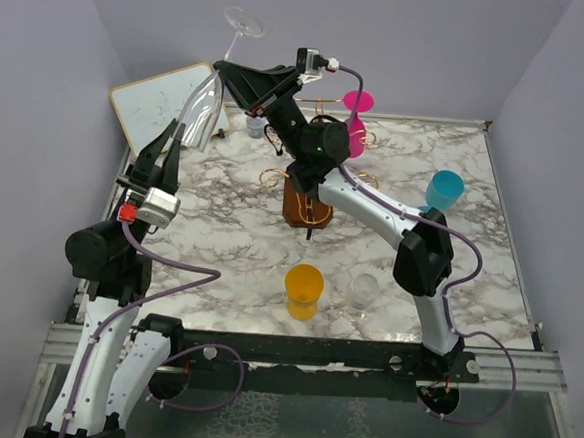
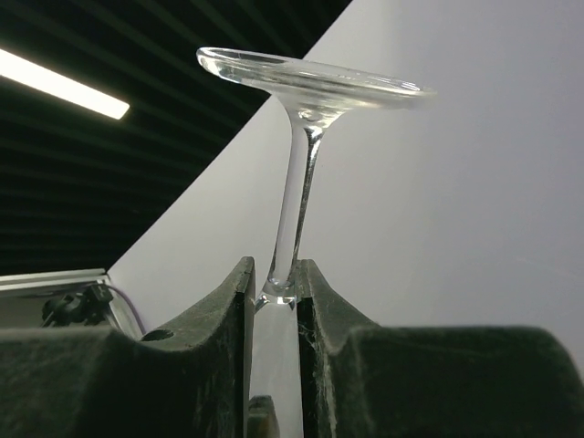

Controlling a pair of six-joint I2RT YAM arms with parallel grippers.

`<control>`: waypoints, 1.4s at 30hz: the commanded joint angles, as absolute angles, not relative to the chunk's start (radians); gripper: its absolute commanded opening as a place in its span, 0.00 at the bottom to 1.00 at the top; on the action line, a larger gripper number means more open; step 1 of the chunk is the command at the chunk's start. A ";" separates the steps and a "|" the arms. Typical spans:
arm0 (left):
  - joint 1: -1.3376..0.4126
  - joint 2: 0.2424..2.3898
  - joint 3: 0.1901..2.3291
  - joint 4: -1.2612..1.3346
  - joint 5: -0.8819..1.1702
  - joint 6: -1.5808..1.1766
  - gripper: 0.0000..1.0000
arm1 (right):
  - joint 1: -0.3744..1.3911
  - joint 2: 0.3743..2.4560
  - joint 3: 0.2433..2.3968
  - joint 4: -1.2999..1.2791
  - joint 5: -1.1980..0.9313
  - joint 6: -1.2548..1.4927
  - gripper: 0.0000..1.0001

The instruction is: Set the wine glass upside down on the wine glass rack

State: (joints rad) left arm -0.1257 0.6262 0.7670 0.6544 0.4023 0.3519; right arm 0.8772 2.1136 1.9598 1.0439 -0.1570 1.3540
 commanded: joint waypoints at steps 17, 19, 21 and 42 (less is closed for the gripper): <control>-0.127 0.664 0.959 0.237 0.458 0.293 0.42 | 0.847 1.942 1.790 1.024 -0.050 1.148 0.01; -0.127 0.672 0.980 0.208 0.453 0.289 0.42 | 0.845 1.929 1.773 1.019 -0.044 1.134 0.01; -0.126 0.677 0.995 0.184 0.449 0.288 0.43 | 0.841 1.913 1.760 1.013 -0.041 1.117 0.01; -0.127 0.694 1.029 0.066 0.446 0.312 0.45 | 0.785 1.837 1.672 1.008 -0.018 1.087 0.01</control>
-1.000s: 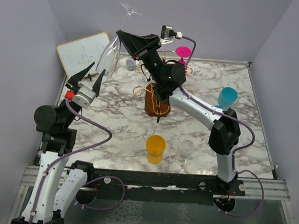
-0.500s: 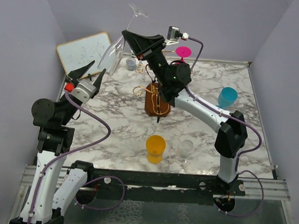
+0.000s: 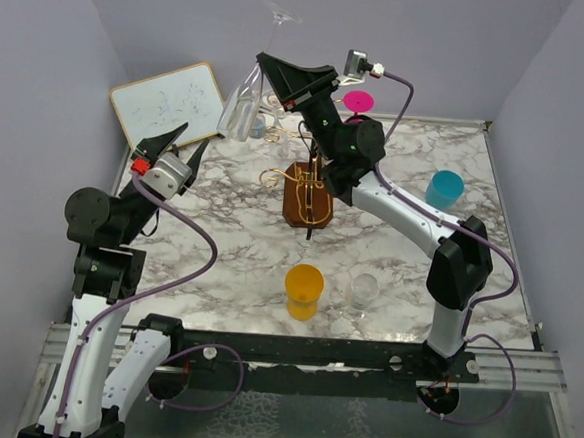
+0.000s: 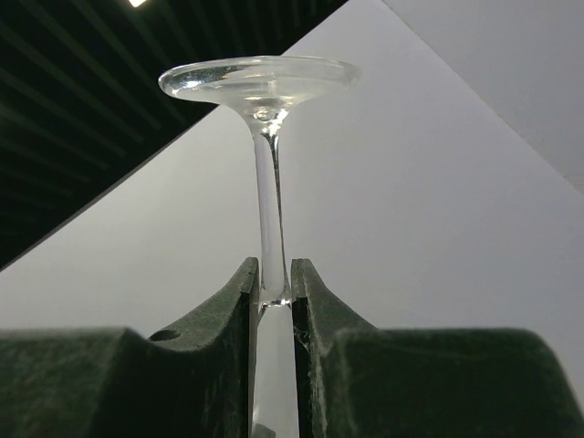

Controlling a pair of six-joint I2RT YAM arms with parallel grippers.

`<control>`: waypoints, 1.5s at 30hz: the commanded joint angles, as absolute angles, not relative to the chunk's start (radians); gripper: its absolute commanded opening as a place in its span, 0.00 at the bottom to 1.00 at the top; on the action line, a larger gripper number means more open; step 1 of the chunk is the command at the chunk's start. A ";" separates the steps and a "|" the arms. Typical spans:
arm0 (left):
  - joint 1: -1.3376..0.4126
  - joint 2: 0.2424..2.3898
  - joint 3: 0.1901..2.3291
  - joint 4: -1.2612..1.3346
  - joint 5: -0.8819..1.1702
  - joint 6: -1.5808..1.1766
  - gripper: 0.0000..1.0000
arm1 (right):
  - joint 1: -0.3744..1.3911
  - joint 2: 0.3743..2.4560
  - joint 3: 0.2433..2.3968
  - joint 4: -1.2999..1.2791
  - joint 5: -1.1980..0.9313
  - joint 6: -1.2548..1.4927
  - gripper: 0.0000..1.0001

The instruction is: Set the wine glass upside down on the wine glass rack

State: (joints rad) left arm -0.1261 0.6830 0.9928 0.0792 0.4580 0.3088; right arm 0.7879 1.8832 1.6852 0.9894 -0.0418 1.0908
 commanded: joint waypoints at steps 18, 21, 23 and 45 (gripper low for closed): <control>-0.124 1.309 1.929 -0.492 0.523 -0.001 0.51 | 0.772 1.753 1.554 0.985 -0.046 1.029 0.01; -0.124 1.459 2.139 -0.584 0.670 -0.077 0.51 | 0.771 1.728 1.533 0.972 -0.055 0.996 0.01; -0.124 1.509 2.171 -0.573 0.744 -0.143 0.51 | 0.772 1.713 1.518 0.971 -0.064 0.985 0.01; -0.124 1.538 2.168 -0.473 0.873 -0.272 0.49 | 0.772 1.654 1.446 0.872 -0.131 0.890 0.01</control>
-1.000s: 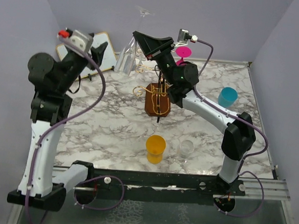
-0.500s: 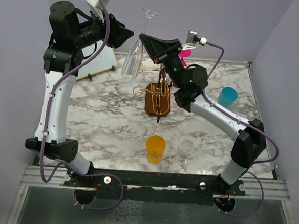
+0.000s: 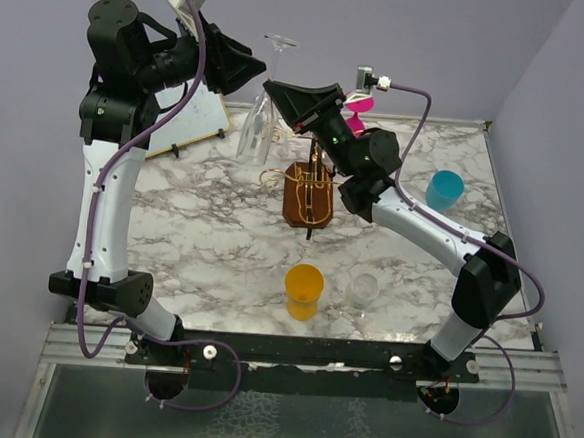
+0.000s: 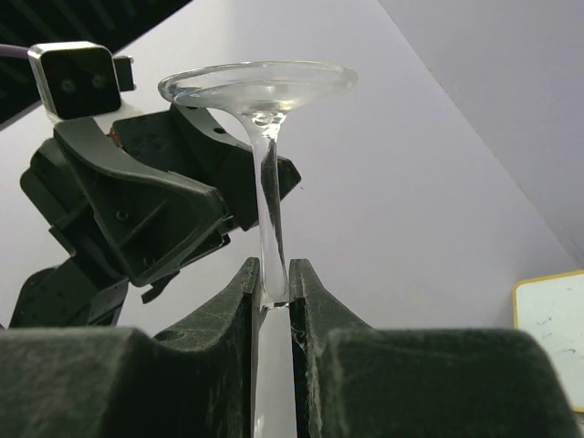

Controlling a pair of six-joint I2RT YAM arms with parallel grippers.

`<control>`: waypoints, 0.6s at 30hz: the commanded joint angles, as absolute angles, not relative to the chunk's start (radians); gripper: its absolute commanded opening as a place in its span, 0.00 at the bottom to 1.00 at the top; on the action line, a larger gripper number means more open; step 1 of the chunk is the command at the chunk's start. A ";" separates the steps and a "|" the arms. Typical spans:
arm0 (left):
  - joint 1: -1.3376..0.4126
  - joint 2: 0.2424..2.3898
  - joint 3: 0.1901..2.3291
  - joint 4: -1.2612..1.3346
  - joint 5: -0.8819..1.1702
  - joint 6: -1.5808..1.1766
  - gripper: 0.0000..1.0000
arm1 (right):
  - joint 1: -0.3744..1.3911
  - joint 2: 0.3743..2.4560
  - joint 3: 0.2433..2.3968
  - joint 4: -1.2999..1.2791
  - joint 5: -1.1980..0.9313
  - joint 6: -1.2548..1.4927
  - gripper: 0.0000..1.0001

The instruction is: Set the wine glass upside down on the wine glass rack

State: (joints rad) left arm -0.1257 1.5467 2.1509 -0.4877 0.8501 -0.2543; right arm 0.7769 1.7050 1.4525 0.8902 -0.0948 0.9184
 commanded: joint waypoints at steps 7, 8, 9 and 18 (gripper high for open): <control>-0.124 1.539 2.134 -0.456 0.879 -0.286 0.49 | 0.771 1.656 1.436 0.880 -0.147 0.902 0.01; -0.124 1.538 2.129 -0.457 0.874 -0.277 0.49 | 0.772 1.655 1.438 0.883 -0.152 0.902 0.01; -0.123 1.539 2.126 -0.459 0.874 -0.269 0.49 | 0.771 1.654 1.437 0.884 -0.157 0.902 0.01; -0.124 1.560 2.129 -0.452 0.921 -0.273 0.62 | 0.772 1.649 1.439 0.883 -0.190 0.899 0.01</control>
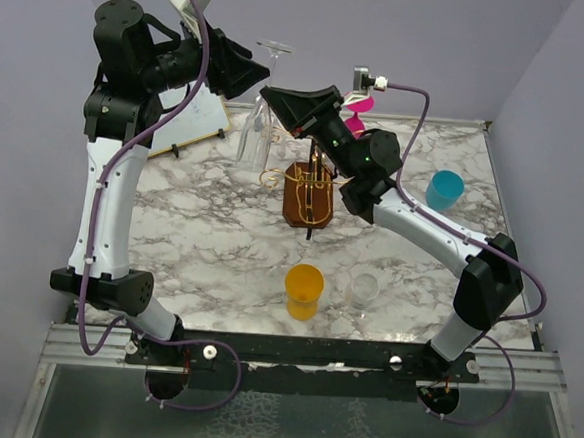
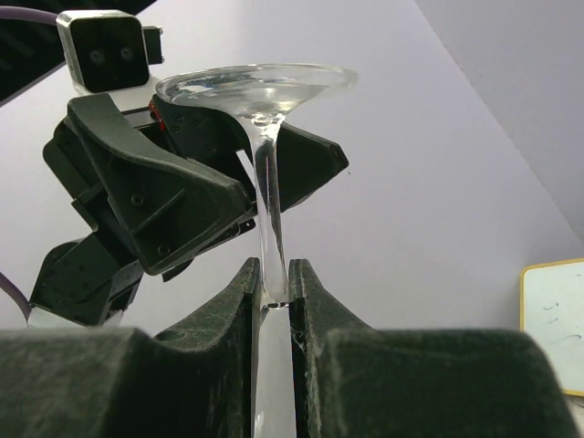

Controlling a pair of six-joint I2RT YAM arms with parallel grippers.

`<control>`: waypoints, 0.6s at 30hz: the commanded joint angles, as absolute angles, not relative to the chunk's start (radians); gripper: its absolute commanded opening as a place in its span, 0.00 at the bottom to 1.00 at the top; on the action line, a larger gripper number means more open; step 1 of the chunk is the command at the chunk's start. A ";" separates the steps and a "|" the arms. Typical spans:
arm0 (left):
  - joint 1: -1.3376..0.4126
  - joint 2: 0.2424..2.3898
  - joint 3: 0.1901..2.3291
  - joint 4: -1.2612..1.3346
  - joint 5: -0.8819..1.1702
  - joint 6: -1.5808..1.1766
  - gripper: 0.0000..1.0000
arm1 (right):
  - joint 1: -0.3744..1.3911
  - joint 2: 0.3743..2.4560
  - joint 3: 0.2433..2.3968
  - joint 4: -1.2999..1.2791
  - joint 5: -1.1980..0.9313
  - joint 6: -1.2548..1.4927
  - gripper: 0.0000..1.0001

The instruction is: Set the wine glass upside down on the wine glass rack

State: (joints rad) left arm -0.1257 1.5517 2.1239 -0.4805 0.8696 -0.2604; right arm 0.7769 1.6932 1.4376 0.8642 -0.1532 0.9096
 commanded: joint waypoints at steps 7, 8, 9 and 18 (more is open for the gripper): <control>-0.126 1.579 2.120 -0.411 0.974 -0.326 0.59 | 0.772 1.654 1.448 0.875 -0.207 0.895 0.01; -0.126 1.581 2.120 -0.407 0.977 -0.331 0.58 | 0.772 1.657 1.451 0.871 -0.211 0.895 0.01; -0.125 1.582 2.119 -0.399 0.982 -0.338 0.56 | 0.772 1.658 1.454 0.866 -0.214 0.896 0.01; -0.130 1.601 2.108 -0.320 1.041 -0.434 0.35 | 0.772 1.683 1.480 0.833 -0.240 0.897 0.01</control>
State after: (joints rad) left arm -0.1257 1.5917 2.1155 -0.3866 0.9863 -0.3740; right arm 0.7746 1.6920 1.4384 0.8330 -0.2012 0.9031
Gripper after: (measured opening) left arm 0.377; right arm 0.149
